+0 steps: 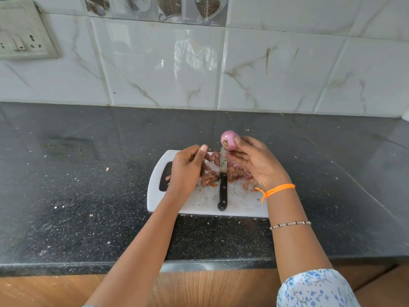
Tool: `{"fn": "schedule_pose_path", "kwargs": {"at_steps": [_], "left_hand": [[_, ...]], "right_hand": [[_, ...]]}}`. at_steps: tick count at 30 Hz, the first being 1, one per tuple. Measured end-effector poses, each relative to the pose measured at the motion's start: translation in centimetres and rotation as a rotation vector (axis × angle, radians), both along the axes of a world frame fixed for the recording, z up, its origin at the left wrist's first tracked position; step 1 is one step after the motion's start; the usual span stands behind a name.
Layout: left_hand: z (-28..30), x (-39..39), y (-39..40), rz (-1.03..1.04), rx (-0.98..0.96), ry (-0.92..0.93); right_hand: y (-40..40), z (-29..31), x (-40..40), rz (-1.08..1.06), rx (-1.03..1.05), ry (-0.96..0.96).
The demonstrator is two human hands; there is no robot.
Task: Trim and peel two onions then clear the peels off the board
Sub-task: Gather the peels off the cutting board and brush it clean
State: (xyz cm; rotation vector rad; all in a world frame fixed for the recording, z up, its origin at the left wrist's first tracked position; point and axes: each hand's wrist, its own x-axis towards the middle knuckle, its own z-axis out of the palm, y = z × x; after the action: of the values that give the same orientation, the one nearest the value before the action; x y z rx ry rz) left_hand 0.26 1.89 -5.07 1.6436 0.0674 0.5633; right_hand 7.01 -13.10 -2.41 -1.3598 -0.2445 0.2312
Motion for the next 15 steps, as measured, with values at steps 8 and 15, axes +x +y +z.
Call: {"fn": "schedule_pose_path", "kwargs": {"at_steps": [8, 15], "left_hand": [[-0.3, 0.2, -0.5, -0.009, 0.219, 0.041], [-0.6, 0.2, -0.5, 0.048, 0.420, 0.058]], "right_hand": [[-4.8, -1.2, -2.7, -0.487, -0.391, -0.233], [-6.3, -2.9, -4.7, -0.591, -0.809, -0.280]]}}
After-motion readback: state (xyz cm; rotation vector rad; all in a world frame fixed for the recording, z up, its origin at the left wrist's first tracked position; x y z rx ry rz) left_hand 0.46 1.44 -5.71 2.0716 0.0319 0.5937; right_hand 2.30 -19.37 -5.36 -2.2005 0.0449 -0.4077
